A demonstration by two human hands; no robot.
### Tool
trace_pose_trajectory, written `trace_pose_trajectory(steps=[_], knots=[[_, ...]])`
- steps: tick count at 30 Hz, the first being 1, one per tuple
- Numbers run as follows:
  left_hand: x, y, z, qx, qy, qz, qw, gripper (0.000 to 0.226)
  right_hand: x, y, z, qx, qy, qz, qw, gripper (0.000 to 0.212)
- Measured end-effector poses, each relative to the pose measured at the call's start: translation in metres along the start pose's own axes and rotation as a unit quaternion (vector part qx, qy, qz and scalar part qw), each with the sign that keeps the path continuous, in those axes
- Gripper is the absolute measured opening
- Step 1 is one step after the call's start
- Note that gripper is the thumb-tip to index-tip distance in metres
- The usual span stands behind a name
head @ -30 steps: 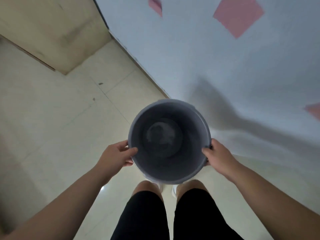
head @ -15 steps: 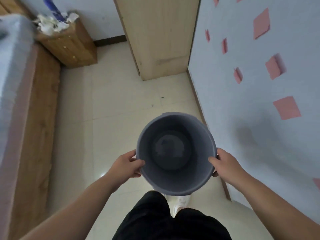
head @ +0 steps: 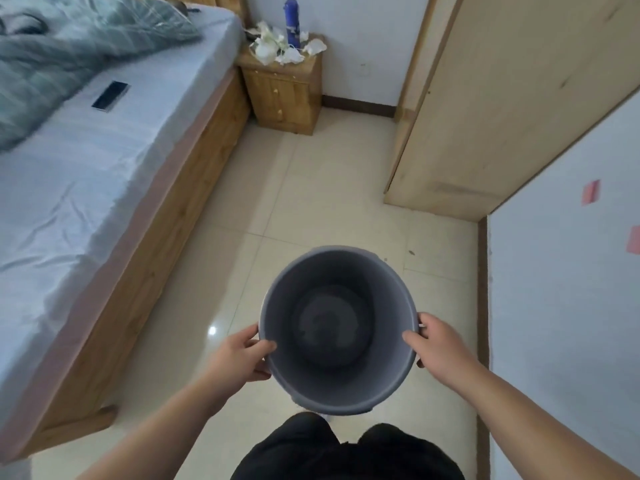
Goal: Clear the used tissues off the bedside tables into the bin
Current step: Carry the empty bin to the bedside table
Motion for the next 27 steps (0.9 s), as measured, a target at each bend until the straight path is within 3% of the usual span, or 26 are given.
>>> trace_pose_trajectory(steps=[15, 27], knots=[[0.178, -0.115, 0.167, 0.026, -0.002, -0.039, 0.999, 0.022, -0.174, -0.058, 0.223, -0.019, -0.023, 0.022, 0.999, 0.013], [0.337, -0.194, 0.309, 0.056, 0.006, -0.118, 0.991, 0.033, -0.34, -0.145, 0.414, -0.038, -0.058, -0.011, 0.998, 0.013]])
Point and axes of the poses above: each hand's wrist, its own z-axis towards the middle knuckle, its own y-axis out of the palm, x = y × z, the point moved 9 cm from there along z, towards the middle knuckle, and after that the axes turned 5 degrees about -z, right-handed, at the moved point
